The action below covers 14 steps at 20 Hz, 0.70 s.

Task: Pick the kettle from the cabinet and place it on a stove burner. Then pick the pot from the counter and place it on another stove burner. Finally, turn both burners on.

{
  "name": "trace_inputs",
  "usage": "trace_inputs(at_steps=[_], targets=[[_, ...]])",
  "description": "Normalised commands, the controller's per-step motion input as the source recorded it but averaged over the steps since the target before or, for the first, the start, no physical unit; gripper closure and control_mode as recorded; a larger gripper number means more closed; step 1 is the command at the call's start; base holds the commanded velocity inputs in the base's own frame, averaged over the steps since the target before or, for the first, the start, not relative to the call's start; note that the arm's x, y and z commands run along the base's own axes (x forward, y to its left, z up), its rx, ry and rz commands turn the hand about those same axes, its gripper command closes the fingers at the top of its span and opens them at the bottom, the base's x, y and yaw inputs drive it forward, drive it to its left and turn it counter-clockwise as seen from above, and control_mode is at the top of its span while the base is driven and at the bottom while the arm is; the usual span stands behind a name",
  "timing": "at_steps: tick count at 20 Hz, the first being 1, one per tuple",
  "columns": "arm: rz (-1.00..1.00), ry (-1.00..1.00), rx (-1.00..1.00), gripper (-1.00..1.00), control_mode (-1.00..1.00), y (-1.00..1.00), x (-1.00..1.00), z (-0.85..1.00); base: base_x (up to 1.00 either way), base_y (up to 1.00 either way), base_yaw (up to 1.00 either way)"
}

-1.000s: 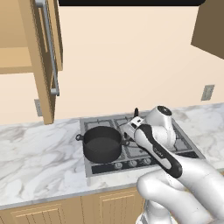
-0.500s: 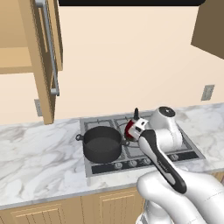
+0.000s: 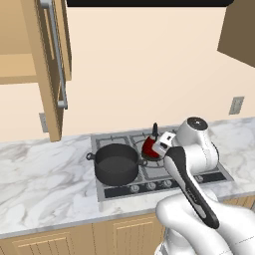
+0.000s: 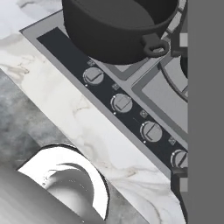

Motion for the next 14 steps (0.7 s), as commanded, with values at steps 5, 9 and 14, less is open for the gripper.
trace_inputs(at_steps=[5,9,14], targets=[[0.06,0.03,-0.07,-1.00,-1.00,-0.13,-0.06,0.17,0.00,0.00,0.00],[0.12,0.06,-0.04,-1.00,-1.00,-0.20,0.00,0.00,0.00,0.00,0.00],[0.14,0.07,-0.02,-1.00,-1.00,-0.22,0.00,0.00,0.00,0.00,0.00]])
